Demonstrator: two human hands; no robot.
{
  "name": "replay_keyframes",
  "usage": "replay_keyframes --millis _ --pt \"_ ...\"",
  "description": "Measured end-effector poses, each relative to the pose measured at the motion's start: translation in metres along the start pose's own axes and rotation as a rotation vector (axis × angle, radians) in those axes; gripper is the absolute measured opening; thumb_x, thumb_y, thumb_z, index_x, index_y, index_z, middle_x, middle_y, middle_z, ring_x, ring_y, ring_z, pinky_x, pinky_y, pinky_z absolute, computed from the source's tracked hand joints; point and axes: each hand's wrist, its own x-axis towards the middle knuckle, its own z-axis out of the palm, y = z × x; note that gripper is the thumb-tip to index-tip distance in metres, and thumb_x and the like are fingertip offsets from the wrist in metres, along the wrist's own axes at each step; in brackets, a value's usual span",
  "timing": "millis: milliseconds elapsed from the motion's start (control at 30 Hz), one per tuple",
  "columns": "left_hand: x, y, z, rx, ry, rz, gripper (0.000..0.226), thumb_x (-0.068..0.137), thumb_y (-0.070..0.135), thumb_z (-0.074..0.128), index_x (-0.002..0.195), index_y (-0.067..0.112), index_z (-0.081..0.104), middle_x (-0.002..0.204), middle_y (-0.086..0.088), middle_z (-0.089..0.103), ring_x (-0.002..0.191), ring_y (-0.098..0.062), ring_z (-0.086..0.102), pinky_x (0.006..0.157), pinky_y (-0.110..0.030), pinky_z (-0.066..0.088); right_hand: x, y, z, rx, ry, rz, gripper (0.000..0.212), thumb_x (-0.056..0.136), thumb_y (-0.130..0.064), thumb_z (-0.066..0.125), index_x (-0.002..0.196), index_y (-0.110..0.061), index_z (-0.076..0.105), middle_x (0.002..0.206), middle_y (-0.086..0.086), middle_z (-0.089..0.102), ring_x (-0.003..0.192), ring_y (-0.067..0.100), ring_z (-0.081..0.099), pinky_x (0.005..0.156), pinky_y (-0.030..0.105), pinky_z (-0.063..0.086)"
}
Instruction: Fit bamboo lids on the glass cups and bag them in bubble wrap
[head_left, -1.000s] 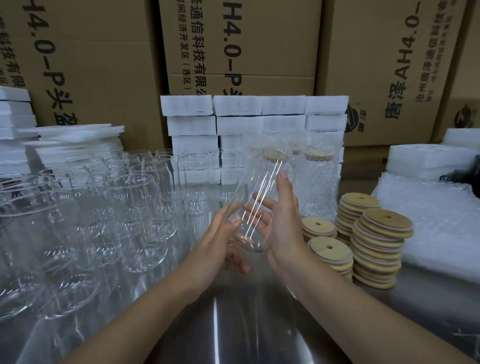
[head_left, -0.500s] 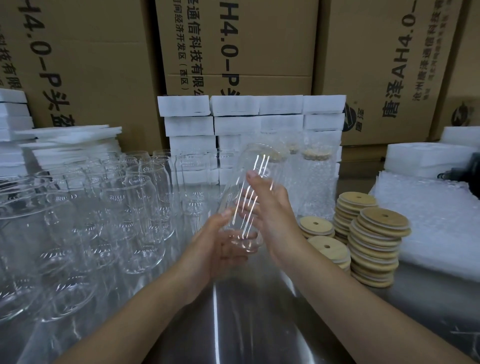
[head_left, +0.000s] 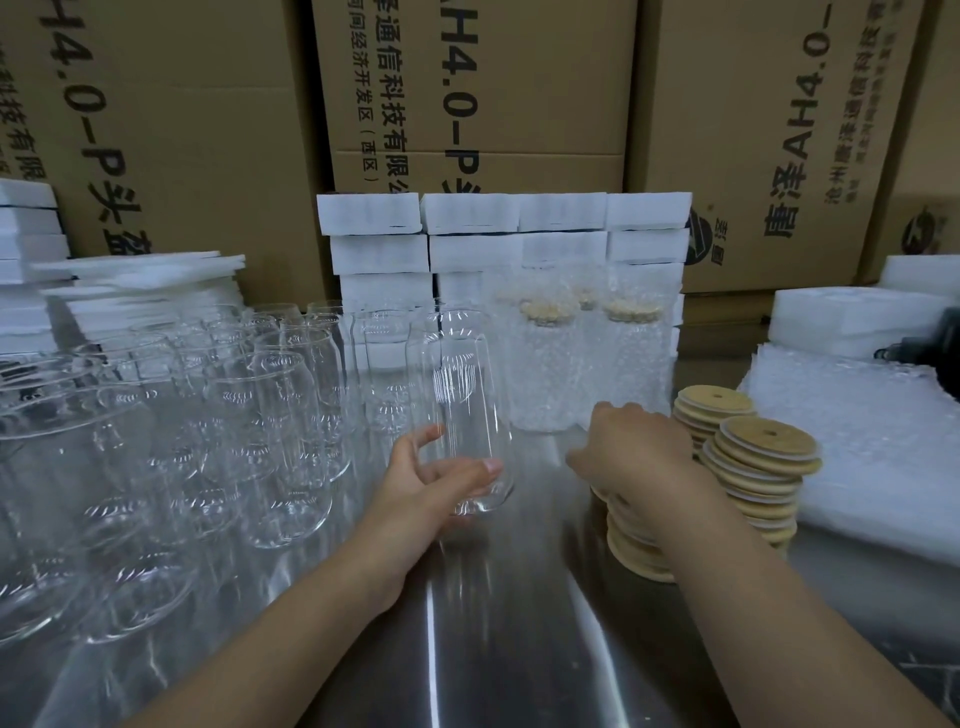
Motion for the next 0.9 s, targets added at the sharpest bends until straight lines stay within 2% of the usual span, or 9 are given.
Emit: replay_keyframes --millis 100,167,267,333,433,600,700,800,900 --pt "-0.002 0.001 0.002 0.018 -0.005 0.004 0.078 0.058 0.039 0.076 0.127 0.033 0.04 0.088 0.016 0.074 0.086 -0.008 0.072 0.081 -0.034 0.054 -0.002 -0.003 -0.001 0.002 -0.023 0.005 0.04 0.093 -0.032 0.046 0.128 -0.015 0.042 0.13 0.009 0.046 0.12 0.031 0.046 0.094 0.037 0.038" --pt "-0.002 0.002 0.002 0.024 0.002 -0.002 0.081 0.057 0.039 0.078 0.128 0.033 0.04 0.089 0.013 0.074 0.088 -0.009 0.072 0.088 -0.039 0.054 -0.004 -0.005 -0.001 -0.014 -0.044 0.012 0.04 0.091 -0.029 0.046 0.129 -0.016 0.042 0.131 0.009 0.044 0.122 0.032 0.043 0.098 0.039 0.036" --pt "-0.002 0.002 0.001 0.026 0.036 -0.013 0.093 0.044 0.045 0.084 0.127 0.037 0.041 0.102 0.003 0.072 0.097 -0.015 0.07 0.097 -0.048 0.051 -0.005 -0.006 -0.002 -0.042 -0.075 0.004 0.045 0.09 -0.026 0.046 0.133 -0.017 0.039 0.134 0.009 0.041 0.125 0.033 0.038 0.102 0.041 0.034" --pt "-0.001 0.002 0.0 0.017 0.059 -0.02 0.094 0.038 0.044 0.085 0.121 0.043 0.042 0.114 -0.001 0.065 0.103 -0.02 0.068 0.093 -0.048 0.054 -0.005 -0.007 0.0 -0.038 -0.08 -0.016 0.048 0.089 -0.026 0.046 0.135 -0.018 0.037 0.134 0.01 0.04 0.126 0.032 0.036 0.103 0.041 0.033" --pt "0.0 0.001 -0.002 0.043 0.078 -0.017 0.09 0.034 0.044 0.086 0.113 0.051 0.043 0.118 0.003 0.059 0.103 -0.022 0.067 0.089 -0.049 0.055 -0.005 -0.009 0.001 -0.034 -0.094 -0.024 0.05 0.089 -0.029 0.046 0.136 -0.018 0.037 0.137 0.012 0.038 0.128 0.032 0.032 0.099 0.041 0.032" --pt "0.0 0.001 -0.003 0.078 0.098 -0.022 0.101 0.035 0.044 0.085 0.124 0.052 0.039 0.117 0.0 0.06 0.105 -0.022 0.065 0.093 -0.052 0.053 -0.002 -0.009 0.005 0.01 -0.099 0.001 0.05 0.086 -0.031 0.048 0.132 -0.014 0.038 0.138 0.014 0.034 0.131 0.034 0.023 0.1 0.043 0.029" --pt "0.0 0.002 -0.003 0.044 0.105 -0.038 0.099 0.043 0.036 0.085 0.13 0.046 0.037 0.114 -0.009 0.064 0.099 -0.021 0.067 0.084 -0.049 0.058 0.001 -0.008 0.007 0.012 -0.078 -0.002 0.054 0.086 -0.042 0.051 0.132 -0.016 0.039 0.139 0.013 0.035 0.132 0.035 0.023 0.1 0.044 0.028" --pt "0.0 0.001 -0.002 0.042 0.098 -0.049 0.095 0.049 0.03 0.081 0.132 0.041 0.036 0.112 -0.013 0.065 0.1 -0.023 0.067 0.079 -0.043 0.06 0.004 -0.007 0.008 -0.016 -0.051 -0.003 0.061 0.084 -0.052 0.053 0.132 -0.017 0.042 0.138 0.013 0.038 0.13 0.035 0.027 0.098 0.043 0.031" --pt "0.0 0.0 -0.002 0.044 0.083 -0.057 0.094 0.05 0.029 0.08 0.132 0.041 0.035 0.111 -0.015 0.065 0.102 -0.025 0.066 0.072 -0.037 0.06 0.006 -0.006 0.007 -0.013 0.021 -0.005 0.058 0.081 -0.052 0.058 0.127 -0.018 0.046 0.129 0.01 0.044 0.122 0.031 0.037 0.087 0.037 0.035"
